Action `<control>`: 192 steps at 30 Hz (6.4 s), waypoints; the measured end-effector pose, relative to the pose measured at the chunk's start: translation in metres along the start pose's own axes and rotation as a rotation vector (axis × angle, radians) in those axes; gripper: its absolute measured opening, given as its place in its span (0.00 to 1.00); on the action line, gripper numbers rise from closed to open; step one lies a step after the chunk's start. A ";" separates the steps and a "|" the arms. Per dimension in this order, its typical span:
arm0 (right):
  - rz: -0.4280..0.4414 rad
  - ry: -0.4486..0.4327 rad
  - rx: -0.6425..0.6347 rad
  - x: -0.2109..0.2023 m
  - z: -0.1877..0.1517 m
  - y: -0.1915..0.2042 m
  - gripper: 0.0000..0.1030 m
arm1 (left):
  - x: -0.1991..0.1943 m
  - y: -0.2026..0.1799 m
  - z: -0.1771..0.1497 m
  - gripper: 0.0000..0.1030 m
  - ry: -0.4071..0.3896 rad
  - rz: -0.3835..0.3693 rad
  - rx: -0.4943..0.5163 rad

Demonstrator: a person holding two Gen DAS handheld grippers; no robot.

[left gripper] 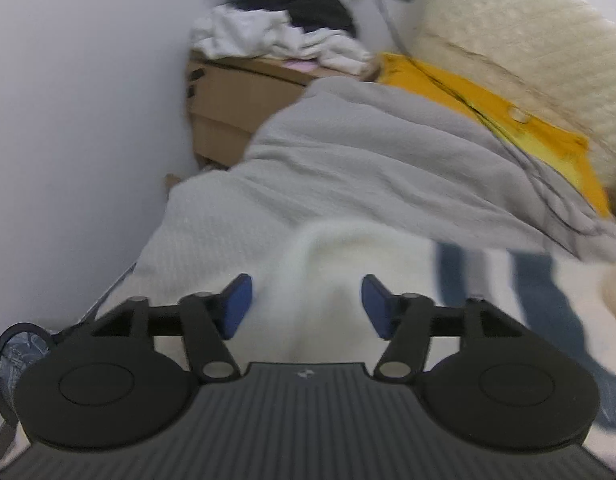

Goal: Fold large clothes
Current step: 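Pull the blanket edge with both grippers to spread it, then open them, then move both open grippers over the hem of the white striped sweater, then grasp the sweater hem with both grippers, pull it straight, then open, then move the right gripper to the cuff of the sweater sleeve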

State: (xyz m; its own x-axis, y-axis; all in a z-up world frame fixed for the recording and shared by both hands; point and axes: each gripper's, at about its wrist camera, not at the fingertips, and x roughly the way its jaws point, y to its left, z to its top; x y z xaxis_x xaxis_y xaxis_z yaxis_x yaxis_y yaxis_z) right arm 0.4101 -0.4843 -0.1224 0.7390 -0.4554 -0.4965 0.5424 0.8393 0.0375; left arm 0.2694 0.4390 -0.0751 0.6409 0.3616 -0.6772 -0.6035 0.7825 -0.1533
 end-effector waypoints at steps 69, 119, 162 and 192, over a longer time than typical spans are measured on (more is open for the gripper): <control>0.818 0.546 -0.081 -0.232 -0.147 0.047 0.13 | -0.214 -0.116 -0.262 0.74 0.224 -0.216 -0.085; 0.883 0.393 -0.171 -0.320 -0.064 0.004 0.07 | -0.271 -0.088 -0.192 0.13 0.346 -0.627 -0.089; 0.791 0.079 -0.230 -0.324 -0.089 -0.014 0.15 | -0.339 -0.258 -0.216 0.54 0.003 -0.588 0.413; 0.562 0.098 -0.143 -0.187 -0.041 0.053 0.81 | -0.244 -0.242 -0.275 0.60 0.037 -0.507 0.357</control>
State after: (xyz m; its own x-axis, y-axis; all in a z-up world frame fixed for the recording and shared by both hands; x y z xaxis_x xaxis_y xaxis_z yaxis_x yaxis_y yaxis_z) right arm 0.2841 -0.3426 -0.0632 0.8535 0.0949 -0.5124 0.0139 0.9788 0.2044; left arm 0.1286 0.0218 -0.0705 0.7856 -0.1121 -0.6085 -0.0284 0.9759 -0.2164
